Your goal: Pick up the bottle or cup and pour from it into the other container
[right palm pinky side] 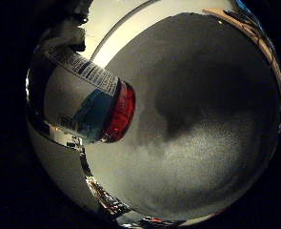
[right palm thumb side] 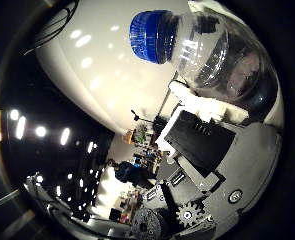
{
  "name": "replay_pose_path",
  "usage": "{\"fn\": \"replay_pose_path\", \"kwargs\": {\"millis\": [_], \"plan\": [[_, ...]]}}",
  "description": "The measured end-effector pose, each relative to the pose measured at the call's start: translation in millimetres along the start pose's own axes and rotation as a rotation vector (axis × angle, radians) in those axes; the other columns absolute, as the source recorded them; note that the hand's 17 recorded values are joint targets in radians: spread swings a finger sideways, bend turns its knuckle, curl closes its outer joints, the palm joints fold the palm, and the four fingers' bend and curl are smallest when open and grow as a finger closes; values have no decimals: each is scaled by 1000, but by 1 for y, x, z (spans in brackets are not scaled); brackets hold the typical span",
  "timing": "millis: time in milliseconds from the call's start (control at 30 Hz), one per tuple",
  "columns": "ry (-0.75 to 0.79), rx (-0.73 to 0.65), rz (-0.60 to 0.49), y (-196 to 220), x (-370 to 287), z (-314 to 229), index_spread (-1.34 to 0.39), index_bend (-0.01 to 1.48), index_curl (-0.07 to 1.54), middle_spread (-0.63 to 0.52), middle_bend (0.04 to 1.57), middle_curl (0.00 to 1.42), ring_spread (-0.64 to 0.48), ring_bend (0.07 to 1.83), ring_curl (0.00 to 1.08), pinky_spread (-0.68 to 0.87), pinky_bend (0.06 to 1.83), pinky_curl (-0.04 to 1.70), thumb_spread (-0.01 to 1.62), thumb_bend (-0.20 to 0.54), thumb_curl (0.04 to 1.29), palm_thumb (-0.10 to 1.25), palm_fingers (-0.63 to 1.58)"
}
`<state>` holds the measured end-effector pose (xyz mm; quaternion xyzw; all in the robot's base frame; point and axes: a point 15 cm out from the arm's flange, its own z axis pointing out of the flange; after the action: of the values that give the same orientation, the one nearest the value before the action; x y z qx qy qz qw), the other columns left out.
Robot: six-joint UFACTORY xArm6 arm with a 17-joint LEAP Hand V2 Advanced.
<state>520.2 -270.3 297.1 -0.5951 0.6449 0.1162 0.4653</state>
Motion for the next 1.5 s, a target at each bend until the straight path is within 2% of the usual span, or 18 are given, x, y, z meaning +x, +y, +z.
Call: {"fn": "replay_pose_path", "kwargs": {"millis": [300, 833, 1500], "plan": [[149, -160, -145, -3, -89, 0, -175, 1219, 770, -112, 1382, 742, -200, 1404, 712, -189, 1439, 678, 401, -21, 905, 1060, 1121], [473, -445, -357, 17, -221, 59, -176, 1221, 776, -113, 1388, 749, -201, 1397, 725, -195, 1358, 811, 392, -20, 950, 1050, 1121], [1054, -723, -586, 44, -263, 145, -178, 1219, 782, -113, 1390, 754, -222, 1354, 773, -217, 1304, 905, 381, -22, 969, 1041, 1115]]}}
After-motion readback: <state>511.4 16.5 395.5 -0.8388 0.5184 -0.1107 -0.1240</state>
